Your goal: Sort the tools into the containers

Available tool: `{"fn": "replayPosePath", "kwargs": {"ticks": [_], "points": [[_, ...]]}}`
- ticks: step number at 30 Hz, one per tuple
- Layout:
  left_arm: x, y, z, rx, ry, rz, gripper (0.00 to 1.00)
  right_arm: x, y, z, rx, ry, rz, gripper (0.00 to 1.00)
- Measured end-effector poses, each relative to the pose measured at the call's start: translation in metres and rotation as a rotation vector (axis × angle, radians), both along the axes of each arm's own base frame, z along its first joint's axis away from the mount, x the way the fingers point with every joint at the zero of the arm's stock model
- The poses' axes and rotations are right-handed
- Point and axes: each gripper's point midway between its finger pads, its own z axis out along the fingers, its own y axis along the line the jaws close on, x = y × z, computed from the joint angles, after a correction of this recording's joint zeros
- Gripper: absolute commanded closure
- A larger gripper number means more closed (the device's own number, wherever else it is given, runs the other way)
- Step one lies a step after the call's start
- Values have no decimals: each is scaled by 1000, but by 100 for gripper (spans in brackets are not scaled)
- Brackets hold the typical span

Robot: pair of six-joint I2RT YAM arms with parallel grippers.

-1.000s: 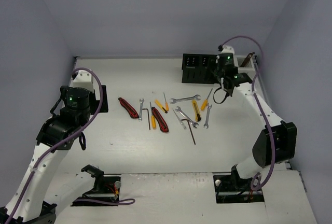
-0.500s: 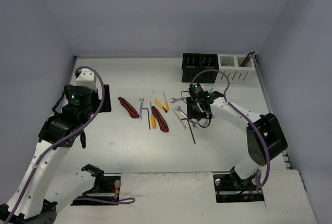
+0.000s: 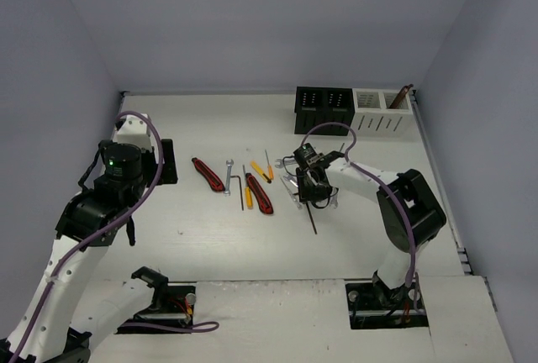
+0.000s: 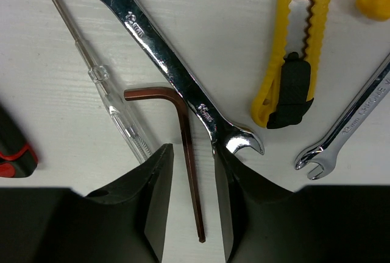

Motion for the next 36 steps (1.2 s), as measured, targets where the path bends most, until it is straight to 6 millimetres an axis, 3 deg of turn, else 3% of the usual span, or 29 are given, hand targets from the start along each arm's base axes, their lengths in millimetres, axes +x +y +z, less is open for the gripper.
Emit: {"fn": "replayPosePath", "kwargs": {"ticks": [11, 15, 19, 28, 32, 34, 36], "points": [[0, 0, -8, 9, 19, 1, 9, 0, 14, -6, -17, -8, 41, 76], [0, 0, -8, 9, 19, 1, 9, -3, 18, -6, -18, -8, 53, 83], [-1, 0, -7, 9, 19, 1, 9, -4, 20, -7, -14, -8, 52, 100], [-3, 2, -5, 7, 7, 4, 9, -1, 16, -4, -36, -20, 36, 100], [-3, 3, -4, 9, 4, 5, 9, 16, 15, 21, -49, -84, 20, 100], [-3, 3, -4, 13, 4, 6, 9, 38, 15, 53, -29, -167, -1, 100], [-3, 4, -4, 15, 4, 7, 9, 72, 9, 103, 9, -298, -50, 100]]}}
